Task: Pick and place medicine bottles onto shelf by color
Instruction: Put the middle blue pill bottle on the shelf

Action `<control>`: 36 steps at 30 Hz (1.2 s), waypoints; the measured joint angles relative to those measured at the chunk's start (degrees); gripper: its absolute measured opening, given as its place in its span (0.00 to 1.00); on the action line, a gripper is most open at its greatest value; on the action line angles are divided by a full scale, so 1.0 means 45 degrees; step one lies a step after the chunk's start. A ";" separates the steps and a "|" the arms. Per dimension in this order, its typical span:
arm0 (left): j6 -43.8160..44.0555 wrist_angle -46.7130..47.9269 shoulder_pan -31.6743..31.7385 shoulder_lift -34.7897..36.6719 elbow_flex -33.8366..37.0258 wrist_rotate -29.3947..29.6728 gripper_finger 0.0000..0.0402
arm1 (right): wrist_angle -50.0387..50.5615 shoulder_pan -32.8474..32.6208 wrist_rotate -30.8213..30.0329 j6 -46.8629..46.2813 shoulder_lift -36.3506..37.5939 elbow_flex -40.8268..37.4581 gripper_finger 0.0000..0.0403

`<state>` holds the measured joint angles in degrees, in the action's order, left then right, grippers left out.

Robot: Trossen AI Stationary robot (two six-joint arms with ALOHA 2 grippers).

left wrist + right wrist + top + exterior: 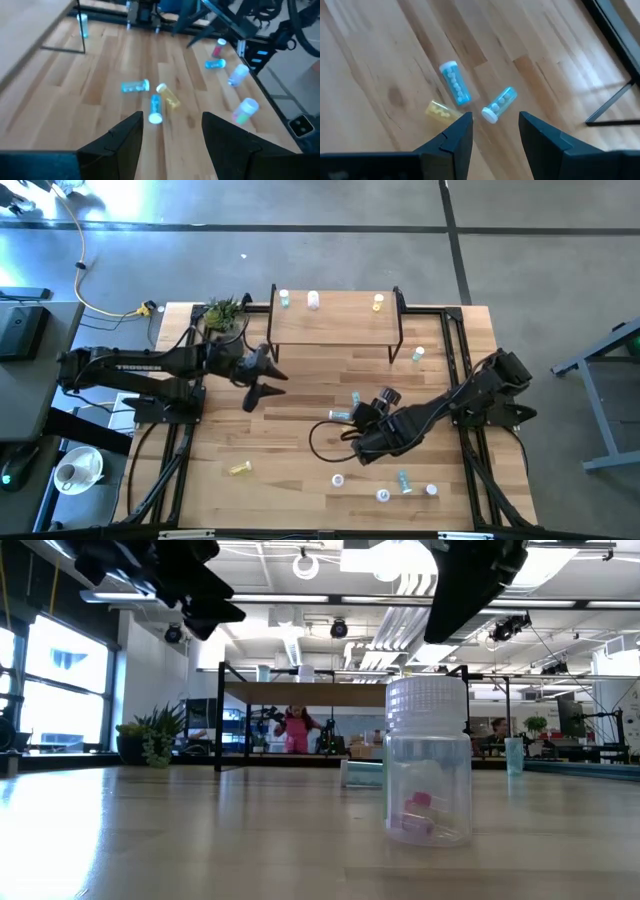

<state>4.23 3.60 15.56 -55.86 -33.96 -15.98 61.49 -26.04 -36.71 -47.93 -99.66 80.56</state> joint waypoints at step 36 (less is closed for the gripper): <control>0.1689 0.0000 -0.3574 0.0282 0.0641 0.1790 0.48 | -0.4749 0.4289 0.6902 1.0089 -0.1647 0.0008 0.43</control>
<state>11.84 3.60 -0.53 -54.59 -31.07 -7.92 40.12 -6.74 -5.65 -2.52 -107.07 80.60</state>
